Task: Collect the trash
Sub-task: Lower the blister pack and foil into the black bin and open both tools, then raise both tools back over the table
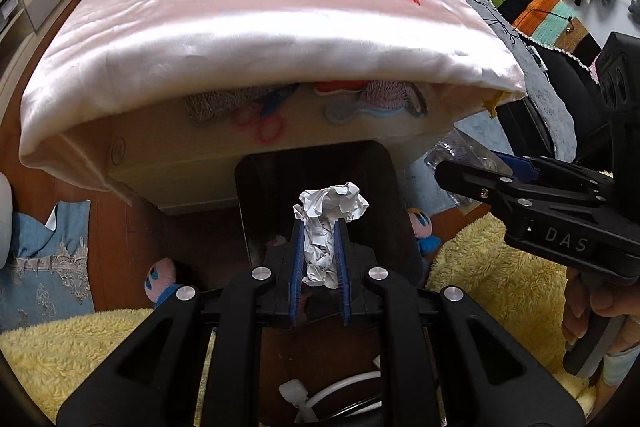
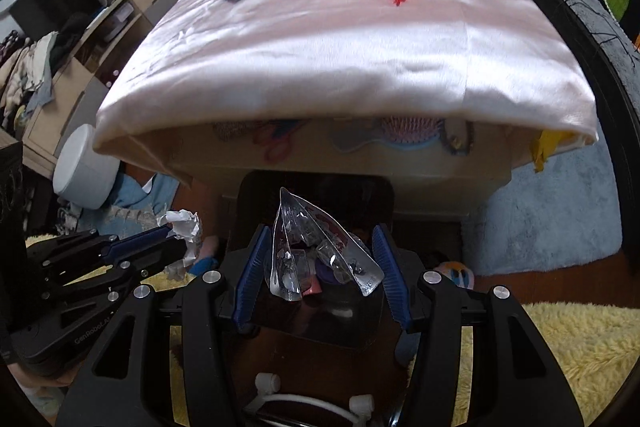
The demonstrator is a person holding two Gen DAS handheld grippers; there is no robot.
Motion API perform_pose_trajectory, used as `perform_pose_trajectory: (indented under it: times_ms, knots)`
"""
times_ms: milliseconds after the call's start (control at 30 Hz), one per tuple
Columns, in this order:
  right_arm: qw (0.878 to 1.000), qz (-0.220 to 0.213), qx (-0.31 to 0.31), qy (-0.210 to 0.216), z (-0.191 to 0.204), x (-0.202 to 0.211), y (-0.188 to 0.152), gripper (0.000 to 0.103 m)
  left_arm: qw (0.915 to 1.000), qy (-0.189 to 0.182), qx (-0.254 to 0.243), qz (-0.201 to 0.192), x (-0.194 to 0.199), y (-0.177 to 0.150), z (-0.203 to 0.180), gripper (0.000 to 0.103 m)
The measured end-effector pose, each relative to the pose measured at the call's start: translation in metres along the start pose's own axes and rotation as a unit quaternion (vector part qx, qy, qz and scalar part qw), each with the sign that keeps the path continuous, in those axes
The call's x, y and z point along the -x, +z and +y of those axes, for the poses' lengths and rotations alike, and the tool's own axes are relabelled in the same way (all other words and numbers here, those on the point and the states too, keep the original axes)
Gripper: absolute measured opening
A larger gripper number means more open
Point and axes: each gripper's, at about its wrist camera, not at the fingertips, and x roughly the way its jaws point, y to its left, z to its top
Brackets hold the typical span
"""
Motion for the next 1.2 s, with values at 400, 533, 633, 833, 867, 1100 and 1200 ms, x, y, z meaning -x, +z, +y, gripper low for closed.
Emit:
perform_pose_trajectory:
  times_ms: [400, 533, 633, 833, 867, 1100, 1200]
  knots:
    - [1.0, 0.009, -0.003, 0.005, 0.005, -0.011, 0.004, 0.068, 0.9996, -0.009, -0.006, 0.025, -0.014, -0.003, -0.004, 0.023]
    - [1.0, -0.001, -0.002, -0.002, 0.004, -0.006, 0.008, 0.08, 0.9998, 0.0, 0.001, 0.021, -0.011, -0.001, -0.002, 0.045]
    - [1.0, -0.009, -0.005, -0.012, 0.001, 0.0, 0.012, 0.08, 0.9998, 0.007, 0.007, 0.018, -0.007, 0.001, 0.002, 0.052]
    - [0.998, -0.038, -0.02, -0.034, -0.017, 0.022, 0.024, 0.081, 0.9995, 0.027, 0.013, -0.004, 0.013, 0.011, 0.011, 0.064]
    - [0.998, -0.045, -0.025, -0.032, -0.02, 0.027, 0.028, 0.081, 0.9994, 0.028, 0.014, -0.011, 0.017, 0.014, 0.012, 0.065]
    - [0.995, -0.088, -0.042, -0.03, -0.039, 0.053, 0.053, 0.081, 0.998, 0.036, 0.017, -0.049, 0.045, 0.041, 0.016, 0.073]
    - [0.993, -0.102, -0.043, -0.028, -0.045, 0.061, 0.067, 0.081, 0.9971, 0.036, 0.023, -0.062, 0.052, 0.055, 0.019, 0.075]
